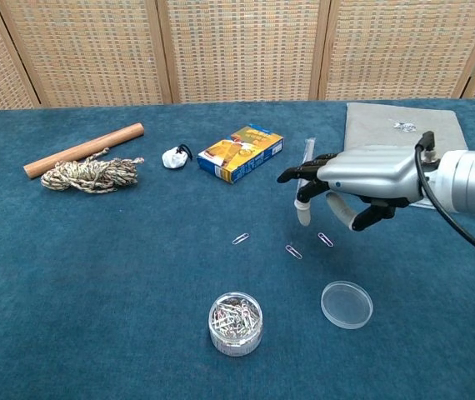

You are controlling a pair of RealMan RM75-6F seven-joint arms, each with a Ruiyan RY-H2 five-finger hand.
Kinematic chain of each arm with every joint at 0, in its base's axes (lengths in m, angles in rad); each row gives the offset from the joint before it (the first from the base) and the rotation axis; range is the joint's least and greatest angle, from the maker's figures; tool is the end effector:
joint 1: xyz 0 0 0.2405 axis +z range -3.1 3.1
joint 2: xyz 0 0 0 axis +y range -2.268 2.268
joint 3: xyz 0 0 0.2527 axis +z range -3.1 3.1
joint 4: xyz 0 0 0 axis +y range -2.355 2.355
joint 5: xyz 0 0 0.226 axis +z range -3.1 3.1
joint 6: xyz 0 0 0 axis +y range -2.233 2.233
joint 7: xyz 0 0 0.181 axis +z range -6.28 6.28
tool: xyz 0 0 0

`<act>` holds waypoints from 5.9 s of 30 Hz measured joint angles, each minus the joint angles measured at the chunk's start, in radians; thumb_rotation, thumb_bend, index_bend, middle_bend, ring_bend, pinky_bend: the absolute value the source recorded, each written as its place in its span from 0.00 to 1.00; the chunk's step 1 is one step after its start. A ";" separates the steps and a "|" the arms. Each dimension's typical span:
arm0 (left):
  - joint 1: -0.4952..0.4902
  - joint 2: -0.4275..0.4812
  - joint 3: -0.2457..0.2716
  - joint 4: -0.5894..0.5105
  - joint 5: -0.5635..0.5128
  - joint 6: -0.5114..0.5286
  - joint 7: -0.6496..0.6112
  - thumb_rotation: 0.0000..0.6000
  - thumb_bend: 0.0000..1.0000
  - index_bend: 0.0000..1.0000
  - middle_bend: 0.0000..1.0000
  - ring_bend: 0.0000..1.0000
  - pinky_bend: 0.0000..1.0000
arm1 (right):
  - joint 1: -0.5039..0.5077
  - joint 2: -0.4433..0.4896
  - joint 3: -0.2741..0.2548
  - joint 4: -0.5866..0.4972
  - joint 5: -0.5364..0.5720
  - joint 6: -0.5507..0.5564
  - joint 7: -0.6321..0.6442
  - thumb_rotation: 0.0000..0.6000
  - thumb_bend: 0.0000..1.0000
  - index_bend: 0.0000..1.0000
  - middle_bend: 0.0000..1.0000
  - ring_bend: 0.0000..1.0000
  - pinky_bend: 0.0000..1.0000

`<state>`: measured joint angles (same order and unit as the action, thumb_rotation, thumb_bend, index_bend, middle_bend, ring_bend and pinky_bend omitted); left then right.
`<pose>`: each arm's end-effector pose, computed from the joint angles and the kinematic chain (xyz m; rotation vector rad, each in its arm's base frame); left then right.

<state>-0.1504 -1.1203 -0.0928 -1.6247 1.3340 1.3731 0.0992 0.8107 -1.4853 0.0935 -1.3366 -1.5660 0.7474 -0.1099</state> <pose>-0.3260 0.2478 0.1408 -1.3481 -0.9311 -0.7804 -0.1384 -0.3706 -0.0654 2.3037 -0.6297 0.8016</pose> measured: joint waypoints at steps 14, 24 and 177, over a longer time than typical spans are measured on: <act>-0.009 -0.008 0.002 0.002 -0.006 -0.012 0.013 1.00 0.00 0.00 0.00 0.00 0.00 | 0.003 -0.064 -0.041 0.074 0.018 0.023 -0.009 1.00 0.93 0.37 0.00 0.00 0.00; -0.008 -0.006 0.003 0.002 -0.005 -0.009 0.010 1.00 0.00 0.00 0.00 0.00 0.00 | -0.001 -0.077 -0.058 0.090 0.045 0.020 -0.017 1.00 0.93 0.37 0.00 0.00 0.00; -0.020 -0.010 0.013 0.013 -0.012 -0.034 0.005 1.00 0.00 0.00 0.00 0.00 0.00 | 0.063 -0.140 -0.041 -0.196 0.080 0.050 -0.092 1.00 0.41 0.64 0.00 0.00 0.03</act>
<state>-0.1704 -1.1300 -0.0797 -1.6120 1.3222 1.3387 0.1044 0.8740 -1.6253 0.0523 -1.5328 -1.4855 0.7976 -0.2021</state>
